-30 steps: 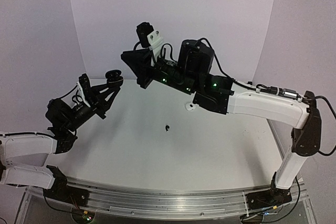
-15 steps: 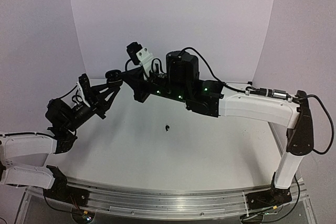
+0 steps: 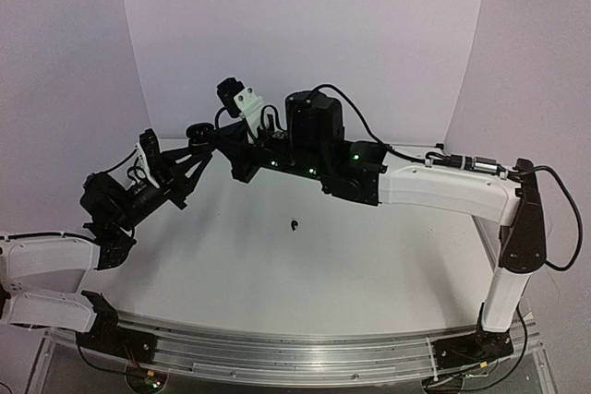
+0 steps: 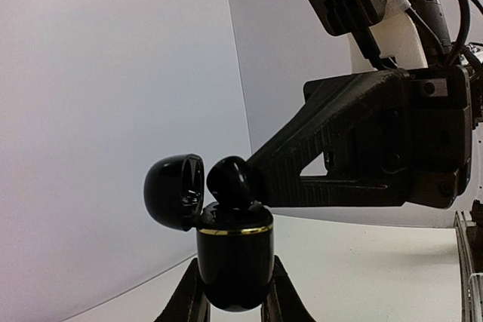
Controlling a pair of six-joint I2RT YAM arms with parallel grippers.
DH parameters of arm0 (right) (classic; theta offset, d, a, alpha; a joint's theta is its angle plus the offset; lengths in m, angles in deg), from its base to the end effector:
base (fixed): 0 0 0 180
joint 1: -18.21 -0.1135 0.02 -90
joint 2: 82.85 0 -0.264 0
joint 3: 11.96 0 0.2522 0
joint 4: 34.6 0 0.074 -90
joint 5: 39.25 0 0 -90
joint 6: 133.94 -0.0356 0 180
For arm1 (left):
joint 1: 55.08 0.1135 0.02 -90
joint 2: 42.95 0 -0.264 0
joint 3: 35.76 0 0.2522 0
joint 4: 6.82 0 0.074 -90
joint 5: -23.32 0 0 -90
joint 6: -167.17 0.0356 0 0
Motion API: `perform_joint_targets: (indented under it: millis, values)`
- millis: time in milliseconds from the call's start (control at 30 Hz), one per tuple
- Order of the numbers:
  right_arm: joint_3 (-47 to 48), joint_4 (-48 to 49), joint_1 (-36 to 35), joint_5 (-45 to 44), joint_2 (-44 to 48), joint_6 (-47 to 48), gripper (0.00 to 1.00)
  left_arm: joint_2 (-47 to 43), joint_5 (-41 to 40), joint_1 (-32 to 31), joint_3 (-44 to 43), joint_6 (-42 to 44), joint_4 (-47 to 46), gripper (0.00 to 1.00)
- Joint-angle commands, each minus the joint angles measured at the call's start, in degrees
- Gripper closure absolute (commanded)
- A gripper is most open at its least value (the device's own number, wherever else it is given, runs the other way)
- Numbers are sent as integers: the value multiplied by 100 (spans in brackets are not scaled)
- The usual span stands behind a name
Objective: Insert the wireless bluetooth earbuds into the charging case
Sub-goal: Adjust the right earbud in the right side groove of the charging case.
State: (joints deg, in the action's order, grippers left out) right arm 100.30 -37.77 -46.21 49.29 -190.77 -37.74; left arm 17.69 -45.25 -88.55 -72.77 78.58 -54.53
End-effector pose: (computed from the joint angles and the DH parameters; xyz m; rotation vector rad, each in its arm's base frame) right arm 0.2004 0.4166 0.3860 -0.9099 1.3207 0.7784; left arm 0.1759 -0.1319 0.2862 0.6717 1.0069 -0.7061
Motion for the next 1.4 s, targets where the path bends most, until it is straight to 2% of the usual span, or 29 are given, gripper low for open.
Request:
perform_joint_targets:
  millis: [0,633,700,833,1167,1367]
  values:
    - [283,48,17,16,-106,-17,100,-71,108,-28,-265,-36,-66,100]
    - [-64,-57,70,-387,399,266,100,-95,104,-28,-251,-53,-9,100]
    - [-60,-57,70,-362,433,321,97,-96,107,-28,-251,-53,-9,100]
    - [-65,-57,69,-282,480,450,84,-96,98,-28,-244,-53,-8,100]
    - [395,-48,52,93,199,562,66,-112,116,-28,-235,-62,7,100]
    - [632,-5,26,-28,-22,718,63,-122,125,-25,-224,-58,10,100]
